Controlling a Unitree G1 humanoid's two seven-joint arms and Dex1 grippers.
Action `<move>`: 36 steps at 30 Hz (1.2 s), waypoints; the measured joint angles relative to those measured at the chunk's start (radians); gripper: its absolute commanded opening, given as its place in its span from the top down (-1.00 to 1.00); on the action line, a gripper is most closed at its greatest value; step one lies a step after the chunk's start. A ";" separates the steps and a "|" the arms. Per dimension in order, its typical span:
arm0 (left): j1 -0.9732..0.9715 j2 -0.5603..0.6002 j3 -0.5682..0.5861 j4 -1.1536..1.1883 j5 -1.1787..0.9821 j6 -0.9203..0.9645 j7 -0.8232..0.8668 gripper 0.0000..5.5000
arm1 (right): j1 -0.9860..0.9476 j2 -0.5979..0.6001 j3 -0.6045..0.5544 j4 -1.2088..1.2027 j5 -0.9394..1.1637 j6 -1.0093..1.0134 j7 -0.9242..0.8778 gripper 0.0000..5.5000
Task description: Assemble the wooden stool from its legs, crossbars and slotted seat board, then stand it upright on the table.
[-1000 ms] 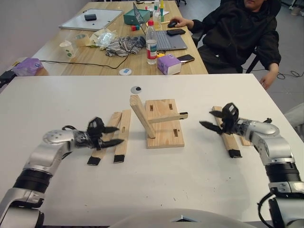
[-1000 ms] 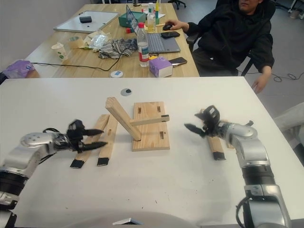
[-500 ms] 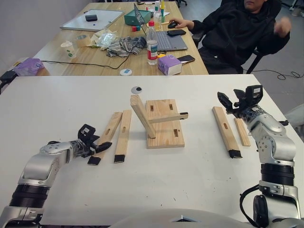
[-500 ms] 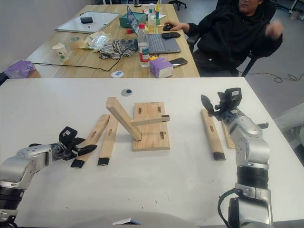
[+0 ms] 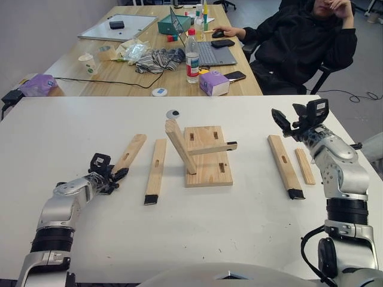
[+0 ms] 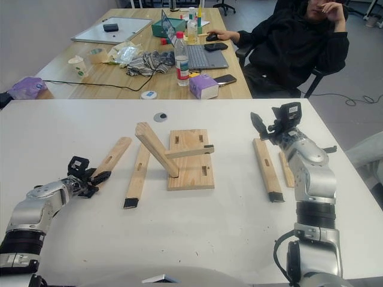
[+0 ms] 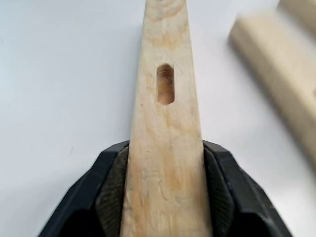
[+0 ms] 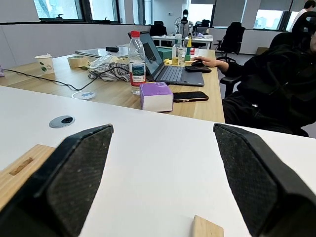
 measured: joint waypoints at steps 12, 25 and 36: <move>-0.928 -0.123 -0.010 -0.217 -0.571 0.355 -0.307 0.27 | -0.803 0.077 -0.055 0.106 0.701 0.558 0.399 -0.88; -0.802 -0.107 0.026 -0.326 -0.651 0.448 -0.327 0.27 | -0.819 0.001 -0.185 0.169 0.906 0.693 0.415 -0.52; -0.725 -0.120 0.009 -0.366 -0.646 0.444 -0.304 0.27 | -0.808 0.002 -0.131 0.186 0.841 0.672 0.370 0.23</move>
